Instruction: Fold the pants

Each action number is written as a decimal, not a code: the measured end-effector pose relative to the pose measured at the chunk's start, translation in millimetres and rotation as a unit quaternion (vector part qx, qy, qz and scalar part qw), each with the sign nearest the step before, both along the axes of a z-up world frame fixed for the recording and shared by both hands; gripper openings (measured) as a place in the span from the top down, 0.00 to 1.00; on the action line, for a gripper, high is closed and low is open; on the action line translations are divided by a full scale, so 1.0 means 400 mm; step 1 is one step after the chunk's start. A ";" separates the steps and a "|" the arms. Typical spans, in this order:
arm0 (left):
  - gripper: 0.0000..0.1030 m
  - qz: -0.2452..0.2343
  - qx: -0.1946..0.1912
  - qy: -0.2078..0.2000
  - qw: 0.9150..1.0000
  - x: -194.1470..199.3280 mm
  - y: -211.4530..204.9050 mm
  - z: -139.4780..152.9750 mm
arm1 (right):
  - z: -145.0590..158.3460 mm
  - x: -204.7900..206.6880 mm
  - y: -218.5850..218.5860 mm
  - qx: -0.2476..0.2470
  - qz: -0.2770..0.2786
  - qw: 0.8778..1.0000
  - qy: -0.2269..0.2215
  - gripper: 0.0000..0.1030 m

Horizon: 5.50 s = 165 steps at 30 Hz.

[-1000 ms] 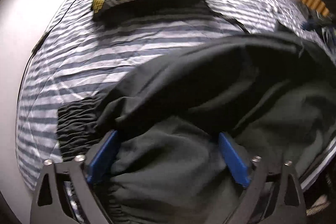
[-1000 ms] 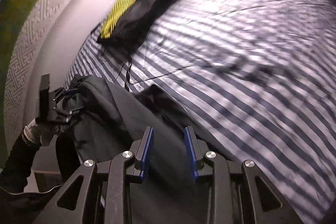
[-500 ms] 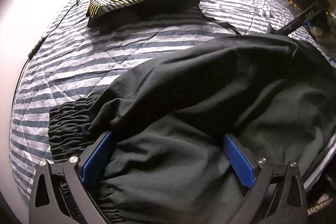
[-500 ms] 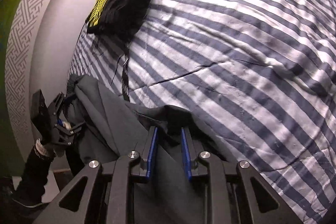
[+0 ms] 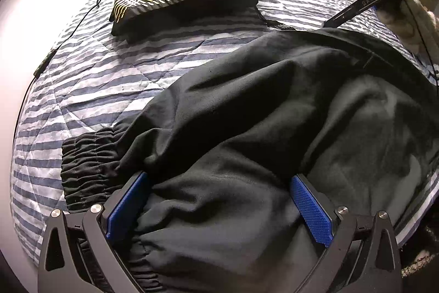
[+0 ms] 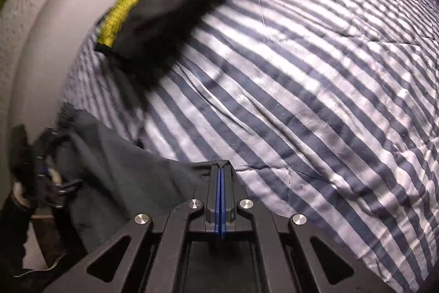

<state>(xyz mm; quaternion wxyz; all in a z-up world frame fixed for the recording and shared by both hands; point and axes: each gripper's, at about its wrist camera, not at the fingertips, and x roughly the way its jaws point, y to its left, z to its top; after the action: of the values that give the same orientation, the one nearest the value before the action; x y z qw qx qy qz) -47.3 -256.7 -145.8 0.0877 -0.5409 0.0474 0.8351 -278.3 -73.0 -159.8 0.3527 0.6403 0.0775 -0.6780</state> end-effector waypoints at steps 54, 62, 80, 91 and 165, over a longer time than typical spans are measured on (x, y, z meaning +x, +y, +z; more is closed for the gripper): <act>0.07 -0.319 -0.010 -0.099 0.942 -0.003 0.772 -0.014 | 0.037 0.365 0.607 -0.017 -0.115 0.991 0.063 0.89; 0.04 -0.322 -0.003 -0.096 0.942 -0.001 0.781 -0.015 | 0.022 0.284 0.510 0.032 -0.041 0.991 0.121 0.81; 0.01 -0.331 0.008 -0.098 0.938 0.017 0.777 -0.010 | 0.043 0.276 0.525 0.092 -0.046 0.978 0.179 0.97; 0.01 -0.171 0.077 -0.030 0.982 -0.221 0.638 0.135 | 0.119 0.459 0.546 -0.023 -0.105 0.988 0.114 0.93; 0.01 -0.096 0.002 0.072 0.993 -0.049 0.469 0.333 | 0.301 0.899 1.161 -0.141 -0.603 0.748 0.236 0.92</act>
<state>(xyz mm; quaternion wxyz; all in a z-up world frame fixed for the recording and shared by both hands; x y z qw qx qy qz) -66.8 -69.2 -12.6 0.1649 -0.4719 0.1036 0.8599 81.3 391.4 -39.5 -0.0730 0.3160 -0.3406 -0.8825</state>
